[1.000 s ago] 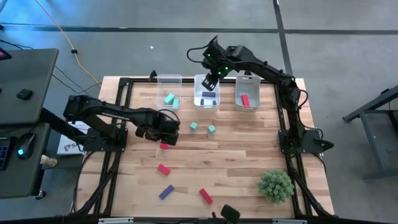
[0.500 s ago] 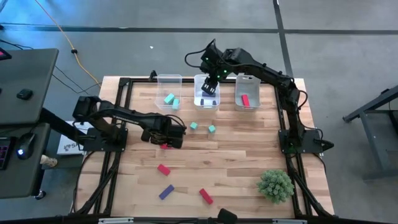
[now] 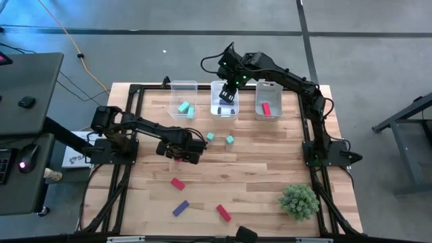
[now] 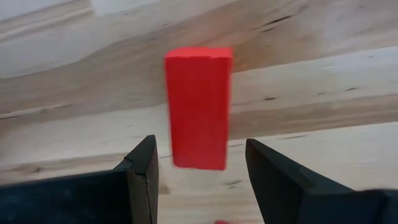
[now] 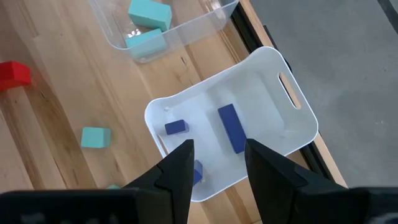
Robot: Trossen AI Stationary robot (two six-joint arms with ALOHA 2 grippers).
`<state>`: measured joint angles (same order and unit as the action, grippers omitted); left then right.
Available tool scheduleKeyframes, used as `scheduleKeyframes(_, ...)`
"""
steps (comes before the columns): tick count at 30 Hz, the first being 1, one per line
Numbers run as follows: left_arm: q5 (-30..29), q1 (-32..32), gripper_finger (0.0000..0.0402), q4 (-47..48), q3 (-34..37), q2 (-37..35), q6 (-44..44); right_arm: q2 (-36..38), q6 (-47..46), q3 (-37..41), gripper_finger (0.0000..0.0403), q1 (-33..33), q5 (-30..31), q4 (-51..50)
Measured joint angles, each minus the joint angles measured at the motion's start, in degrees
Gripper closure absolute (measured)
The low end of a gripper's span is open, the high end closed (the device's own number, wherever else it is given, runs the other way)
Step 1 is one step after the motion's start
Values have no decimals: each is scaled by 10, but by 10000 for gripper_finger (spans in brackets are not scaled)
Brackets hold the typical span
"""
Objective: Sort & place blocks by color
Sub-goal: Put the red block into the gray bin
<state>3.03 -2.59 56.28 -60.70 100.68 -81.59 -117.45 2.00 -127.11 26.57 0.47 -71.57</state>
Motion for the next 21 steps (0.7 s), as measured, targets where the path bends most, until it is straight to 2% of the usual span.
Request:
scheduleKeyframes(9,5,0,247,-26,-2,44,23,0,0,0,269,0,0,-2)
scheduleKeyframes(21,0,-1,336,-34,-2,49,75,0,-5,0,269,0,0,-2)
